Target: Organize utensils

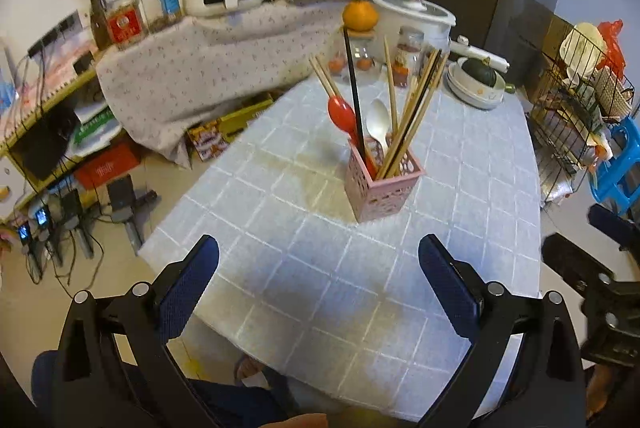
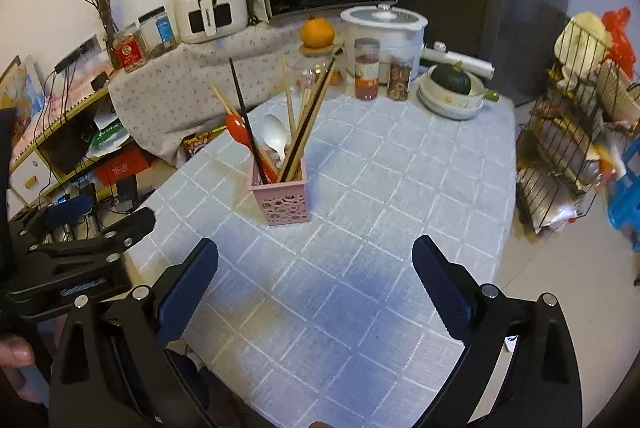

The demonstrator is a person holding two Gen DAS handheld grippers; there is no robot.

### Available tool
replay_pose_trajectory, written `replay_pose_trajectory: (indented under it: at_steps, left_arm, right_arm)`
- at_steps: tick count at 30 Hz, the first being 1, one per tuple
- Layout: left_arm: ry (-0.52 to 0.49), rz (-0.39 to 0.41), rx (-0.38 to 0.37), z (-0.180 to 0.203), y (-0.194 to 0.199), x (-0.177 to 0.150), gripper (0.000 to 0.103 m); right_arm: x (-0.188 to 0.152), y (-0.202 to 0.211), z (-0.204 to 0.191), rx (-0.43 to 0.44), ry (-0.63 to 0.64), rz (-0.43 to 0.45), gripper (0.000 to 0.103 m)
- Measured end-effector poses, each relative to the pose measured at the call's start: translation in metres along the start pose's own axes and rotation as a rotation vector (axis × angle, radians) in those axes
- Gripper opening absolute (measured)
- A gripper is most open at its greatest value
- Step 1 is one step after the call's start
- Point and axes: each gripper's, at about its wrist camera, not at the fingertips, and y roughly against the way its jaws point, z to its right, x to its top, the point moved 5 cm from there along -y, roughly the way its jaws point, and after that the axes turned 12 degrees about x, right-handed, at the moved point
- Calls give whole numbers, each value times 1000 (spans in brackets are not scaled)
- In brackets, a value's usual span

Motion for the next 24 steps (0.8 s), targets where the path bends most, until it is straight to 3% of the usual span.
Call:
replay_pose_trajectory:
  at_steps: [11,24]
  left_arm:
    - [-11,13,-29,4,9,1,96]
    - [-3,63,3,7,12,11,96]
  right_arm:
    - [-5,11,0,-28,-9,-6,95]
    - [-5,-1,-1,-55,5,30,95]
